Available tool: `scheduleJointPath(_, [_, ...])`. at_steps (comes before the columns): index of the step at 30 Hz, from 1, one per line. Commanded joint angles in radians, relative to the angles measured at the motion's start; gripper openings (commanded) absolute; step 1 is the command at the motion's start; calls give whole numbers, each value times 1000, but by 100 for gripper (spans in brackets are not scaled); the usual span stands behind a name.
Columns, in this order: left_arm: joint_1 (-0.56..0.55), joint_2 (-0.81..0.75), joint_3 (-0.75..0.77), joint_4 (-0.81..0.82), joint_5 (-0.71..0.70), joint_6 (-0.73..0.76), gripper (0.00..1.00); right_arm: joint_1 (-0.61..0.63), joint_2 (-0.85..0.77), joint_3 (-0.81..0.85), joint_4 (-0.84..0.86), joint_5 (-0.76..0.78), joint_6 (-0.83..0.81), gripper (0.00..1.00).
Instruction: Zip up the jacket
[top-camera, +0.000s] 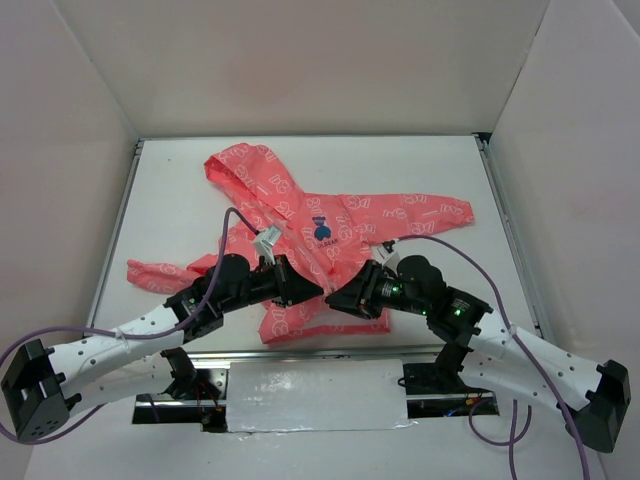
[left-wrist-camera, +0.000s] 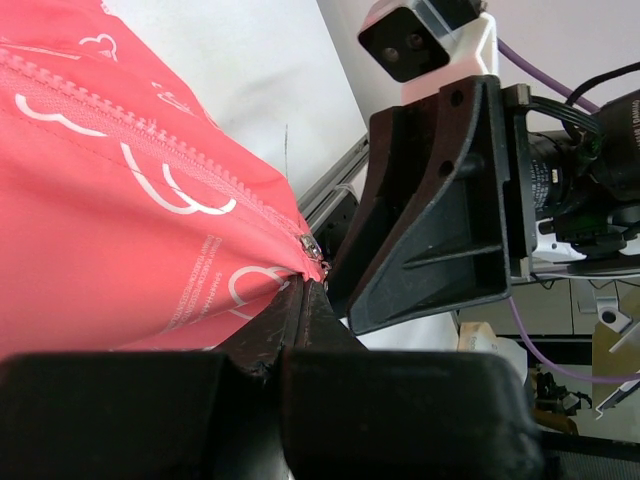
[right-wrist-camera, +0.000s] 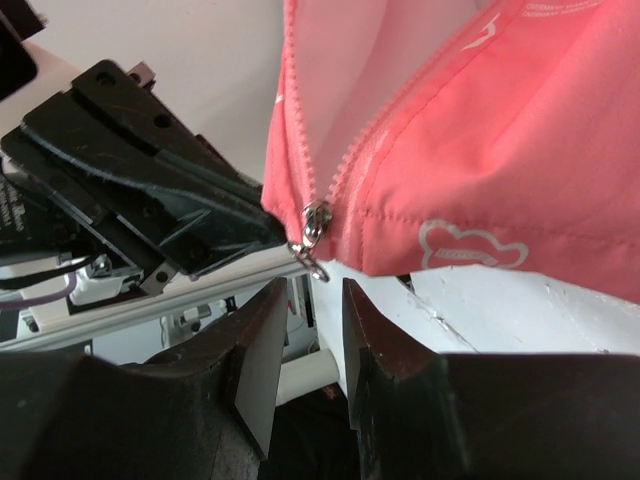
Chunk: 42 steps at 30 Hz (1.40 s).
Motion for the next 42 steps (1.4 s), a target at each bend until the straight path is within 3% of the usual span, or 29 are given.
scheduleJointPath(1, [-9, -7, 7, 78, 21, -13, 0, 11, 31, 10, 51, 0, 3, 36])
scheduleJointPath(15, [-9, -10, 0, 76, 32, -18, 0, 22, 37, 4, 105, 41, 13, 25])
scheduleJointPath(27, [-9, -14, -2, 32, 26, 1, 0, 22, -1, 25, 59, 40, 24, 0])
scheduleJointPath(33, [-26, -10, 3, -28, 16, 36, 0, 21, -7, 28, 80, 26, 72, 0])
scheduleJointPath(42, [-96, -25, -23, -96, -19, 85, 0, -58, 82, -10, 287, -49, 224, 0])
